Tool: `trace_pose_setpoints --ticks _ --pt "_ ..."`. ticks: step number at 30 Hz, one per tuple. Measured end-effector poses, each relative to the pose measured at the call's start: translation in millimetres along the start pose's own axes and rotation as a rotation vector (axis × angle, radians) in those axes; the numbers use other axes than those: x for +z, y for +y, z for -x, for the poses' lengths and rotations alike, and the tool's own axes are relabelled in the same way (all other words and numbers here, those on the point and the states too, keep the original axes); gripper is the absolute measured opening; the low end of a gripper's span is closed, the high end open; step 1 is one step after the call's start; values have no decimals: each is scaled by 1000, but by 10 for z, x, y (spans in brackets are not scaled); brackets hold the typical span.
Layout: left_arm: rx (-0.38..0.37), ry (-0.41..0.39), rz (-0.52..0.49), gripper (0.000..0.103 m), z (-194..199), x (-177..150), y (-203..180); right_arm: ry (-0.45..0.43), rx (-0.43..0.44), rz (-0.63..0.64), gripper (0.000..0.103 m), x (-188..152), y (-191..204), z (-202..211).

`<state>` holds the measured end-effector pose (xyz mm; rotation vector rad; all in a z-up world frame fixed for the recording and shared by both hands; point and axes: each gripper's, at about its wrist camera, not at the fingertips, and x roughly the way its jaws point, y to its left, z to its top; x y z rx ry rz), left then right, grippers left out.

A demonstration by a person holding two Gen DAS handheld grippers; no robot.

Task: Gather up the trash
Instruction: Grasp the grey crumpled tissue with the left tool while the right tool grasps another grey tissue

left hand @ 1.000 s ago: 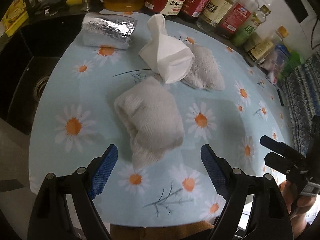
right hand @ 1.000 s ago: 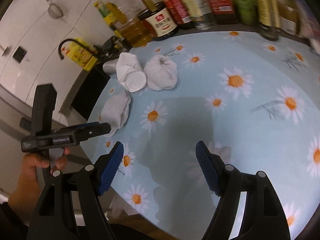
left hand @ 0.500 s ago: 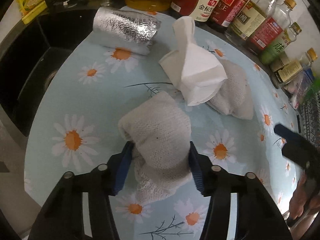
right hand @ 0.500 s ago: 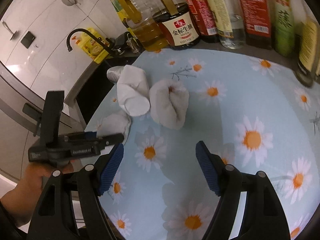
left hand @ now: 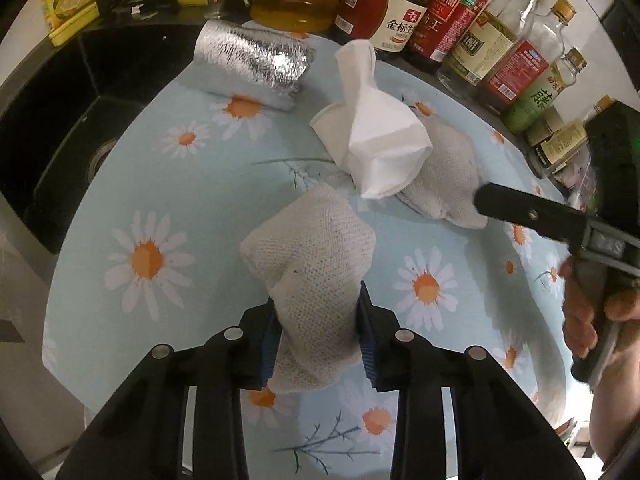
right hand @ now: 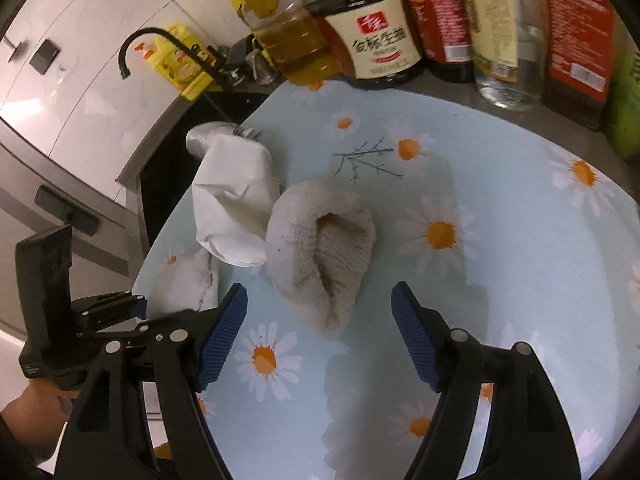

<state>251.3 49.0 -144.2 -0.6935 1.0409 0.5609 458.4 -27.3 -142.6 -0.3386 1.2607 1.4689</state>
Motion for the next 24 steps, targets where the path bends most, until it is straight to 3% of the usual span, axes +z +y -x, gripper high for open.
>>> trace_pose_setpoints --ticks 6,13,16,24 --pt "-20 3 49 32 99 -121 18 -11 -13 8 70 100 -7 -69" --pt "-20 -3 69 32 236 -219 45 -21 -37 11 35 85 -9 -132" --pt "-22 -13 73 32 281 -259 43 -45 -54 26 26 35 21 -74" --pt "-29 -8 58 32 330 -361 30 -103 -91 46 23 -165 126 124"
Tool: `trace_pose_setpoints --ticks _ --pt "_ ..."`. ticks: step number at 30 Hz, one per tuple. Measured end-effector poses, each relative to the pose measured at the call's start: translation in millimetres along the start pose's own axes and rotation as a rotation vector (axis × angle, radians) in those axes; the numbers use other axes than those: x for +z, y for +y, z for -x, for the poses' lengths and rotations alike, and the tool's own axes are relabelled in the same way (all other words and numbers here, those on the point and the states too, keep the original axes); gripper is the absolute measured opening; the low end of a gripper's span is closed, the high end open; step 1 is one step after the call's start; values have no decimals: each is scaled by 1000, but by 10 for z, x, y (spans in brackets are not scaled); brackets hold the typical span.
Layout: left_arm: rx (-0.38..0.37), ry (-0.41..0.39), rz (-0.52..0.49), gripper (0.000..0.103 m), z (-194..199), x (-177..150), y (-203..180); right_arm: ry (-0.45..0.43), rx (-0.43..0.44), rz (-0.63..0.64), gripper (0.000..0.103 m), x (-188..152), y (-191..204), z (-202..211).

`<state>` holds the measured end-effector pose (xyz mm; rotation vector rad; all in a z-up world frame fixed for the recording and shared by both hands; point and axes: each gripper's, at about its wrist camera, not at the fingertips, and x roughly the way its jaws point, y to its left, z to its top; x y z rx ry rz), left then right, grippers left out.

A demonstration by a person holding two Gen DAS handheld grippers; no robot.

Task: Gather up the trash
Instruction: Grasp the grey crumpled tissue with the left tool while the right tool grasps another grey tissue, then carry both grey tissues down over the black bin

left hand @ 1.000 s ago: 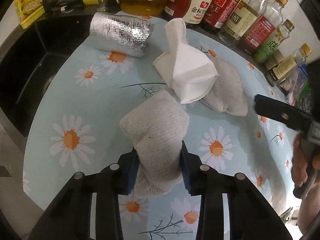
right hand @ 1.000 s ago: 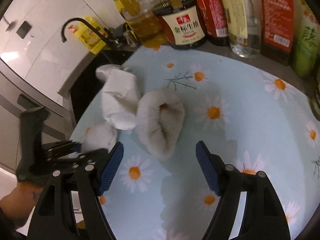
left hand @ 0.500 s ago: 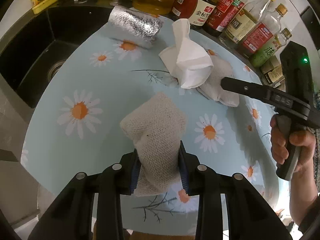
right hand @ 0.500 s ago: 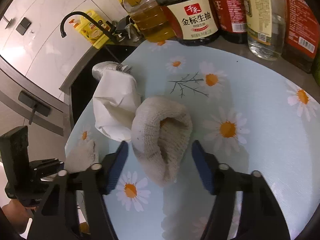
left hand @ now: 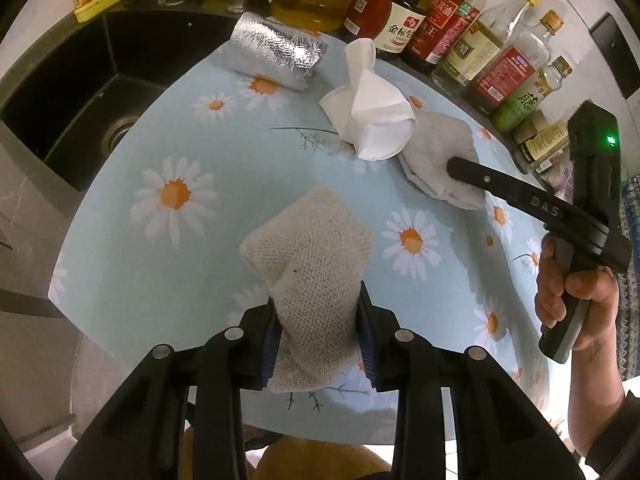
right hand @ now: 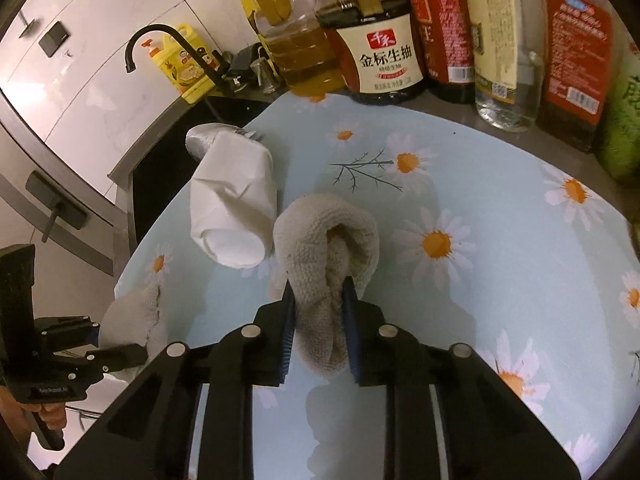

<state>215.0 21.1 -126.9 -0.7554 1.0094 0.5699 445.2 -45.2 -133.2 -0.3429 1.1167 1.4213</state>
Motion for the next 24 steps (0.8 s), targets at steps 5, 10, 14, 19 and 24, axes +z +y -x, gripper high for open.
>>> trace_pose_setpoints --ticks 5,10,14,19,24 --pt "-18 7 -14 32 38 -37 6 -32 -9 -28 23 -132 57 183" --pt "-43 0 -71 32 147 -104 4 -50 -33 -65 23 -292 178 314" --pt "-55 -5 -145 32 198 -170 38 -68 -58 -83 24 -472 384 434" --pt "-123 -6 -233 32 304 -267 153 -93 -124 -123 24 -710 755 561" --pt "-194 -4 -305 32 477 -386 345 -96 -162 -202 24 -970 1136 562"
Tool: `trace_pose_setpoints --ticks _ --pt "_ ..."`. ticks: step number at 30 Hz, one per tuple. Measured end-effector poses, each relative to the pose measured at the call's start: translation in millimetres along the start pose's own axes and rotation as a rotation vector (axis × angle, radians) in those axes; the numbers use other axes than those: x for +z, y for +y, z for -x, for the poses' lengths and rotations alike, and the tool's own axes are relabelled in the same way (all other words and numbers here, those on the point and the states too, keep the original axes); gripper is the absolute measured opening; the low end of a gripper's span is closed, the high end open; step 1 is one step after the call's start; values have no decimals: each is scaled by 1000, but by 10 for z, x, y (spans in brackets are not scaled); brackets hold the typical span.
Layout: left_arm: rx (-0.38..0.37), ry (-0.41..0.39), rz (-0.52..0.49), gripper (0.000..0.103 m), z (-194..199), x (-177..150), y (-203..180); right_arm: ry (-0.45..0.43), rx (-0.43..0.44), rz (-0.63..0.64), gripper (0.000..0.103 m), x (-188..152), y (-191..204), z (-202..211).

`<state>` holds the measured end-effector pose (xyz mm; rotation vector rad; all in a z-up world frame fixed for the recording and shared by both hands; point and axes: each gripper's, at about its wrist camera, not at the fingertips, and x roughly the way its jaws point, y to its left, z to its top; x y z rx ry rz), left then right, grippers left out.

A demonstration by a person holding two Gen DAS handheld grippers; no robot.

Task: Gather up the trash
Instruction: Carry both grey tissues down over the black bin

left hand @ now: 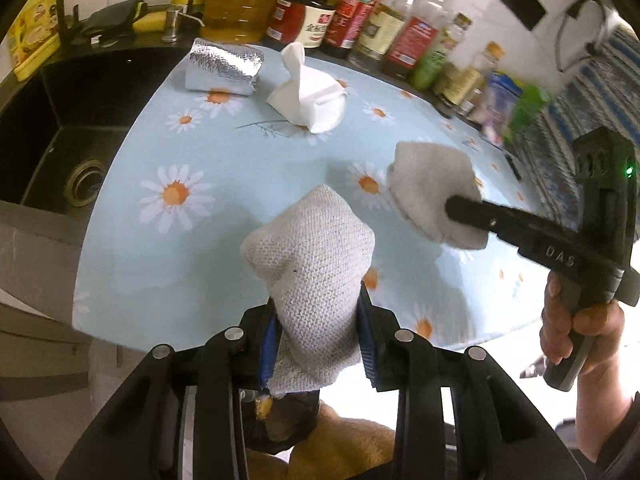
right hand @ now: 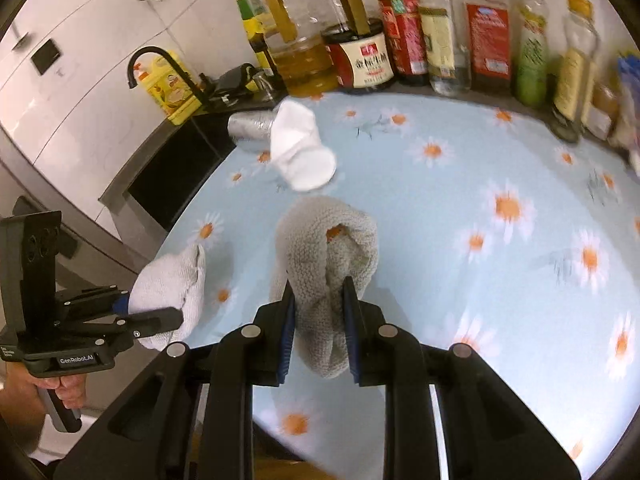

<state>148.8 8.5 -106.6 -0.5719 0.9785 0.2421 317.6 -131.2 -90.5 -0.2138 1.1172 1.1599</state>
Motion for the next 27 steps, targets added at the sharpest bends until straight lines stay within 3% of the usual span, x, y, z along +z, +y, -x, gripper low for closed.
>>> trace_pose_setpoints --ticks 18,27 --pt "-182 47 -155 32 427 -757 408 -29 -112 -106 24 -1065 1085 153" --pt "-182 121 -184 32 385 -999 525 20 -105 -165 24 -1508 1226 -37"
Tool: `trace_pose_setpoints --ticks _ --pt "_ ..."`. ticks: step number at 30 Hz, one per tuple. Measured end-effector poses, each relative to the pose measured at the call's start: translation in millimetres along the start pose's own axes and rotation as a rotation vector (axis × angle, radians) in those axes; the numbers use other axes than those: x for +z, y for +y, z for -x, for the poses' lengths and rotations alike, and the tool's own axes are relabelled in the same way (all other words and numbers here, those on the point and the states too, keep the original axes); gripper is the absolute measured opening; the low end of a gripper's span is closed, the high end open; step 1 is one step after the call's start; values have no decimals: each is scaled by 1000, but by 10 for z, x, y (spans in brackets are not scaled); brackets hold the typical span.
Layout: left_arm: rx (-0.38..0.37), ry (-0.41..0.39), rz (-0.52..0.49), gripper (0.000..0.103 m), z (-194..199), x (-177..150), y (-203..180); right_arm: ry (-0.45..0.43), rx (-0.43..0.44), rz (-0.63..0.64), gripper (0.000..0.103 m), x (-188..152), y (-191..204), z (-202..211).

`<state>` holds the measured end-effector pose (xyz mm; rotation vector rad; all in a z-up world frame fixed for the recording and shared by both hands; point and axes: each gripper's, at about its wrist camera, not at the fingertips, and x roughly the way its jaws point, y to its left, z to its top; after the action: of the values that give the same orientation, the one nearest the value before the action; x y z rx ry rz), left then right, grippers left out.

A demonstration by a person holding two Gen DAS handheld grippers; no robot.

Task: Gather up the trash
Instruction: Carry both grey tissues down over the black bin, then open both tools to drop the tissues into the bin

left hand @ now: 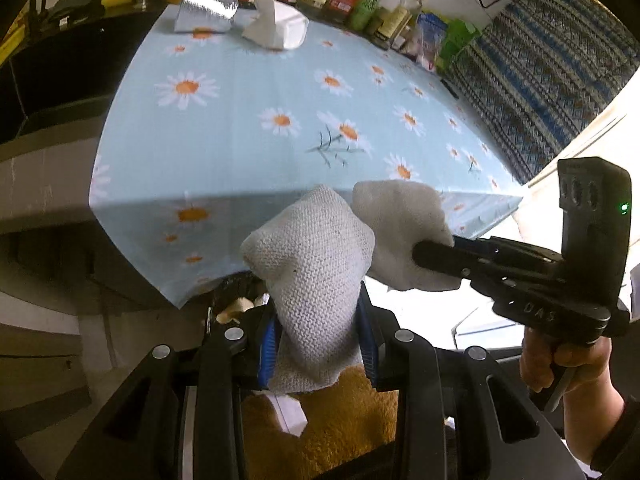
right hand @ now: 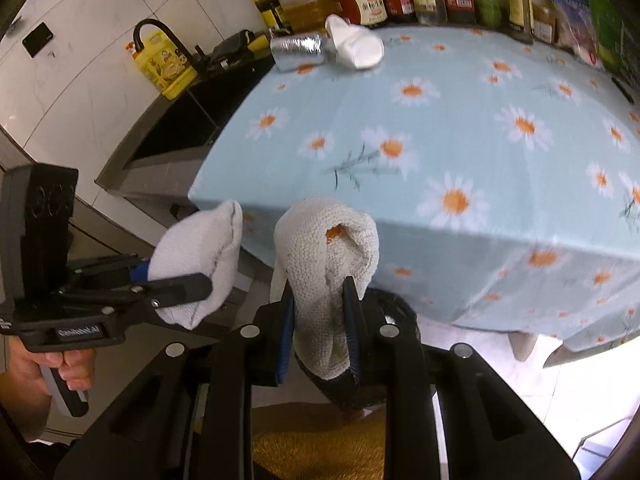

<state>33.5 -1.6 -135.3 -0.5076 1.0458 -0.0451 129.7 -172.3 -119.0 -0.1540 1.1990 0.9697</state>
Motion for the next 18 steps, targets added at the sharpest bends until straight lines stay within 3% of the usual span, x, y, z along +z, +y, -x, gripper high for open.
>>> trace_pose_setpoints --ticks 13,16,17,18 --pt "16 132 81 32 -452 -199 100 145 32 -71 27 -260 -222 -317" --pt "30 138 87 35 -483 -189 92 165 47 -56 28 -260 -271 -351" --pt "39 141 98 40 -493 -184 106 169 56 -65 29 -255 -289 -365" --pt "50 139 114 44 -502 -172 117 176 69 -77 35 -250 -310 -383"
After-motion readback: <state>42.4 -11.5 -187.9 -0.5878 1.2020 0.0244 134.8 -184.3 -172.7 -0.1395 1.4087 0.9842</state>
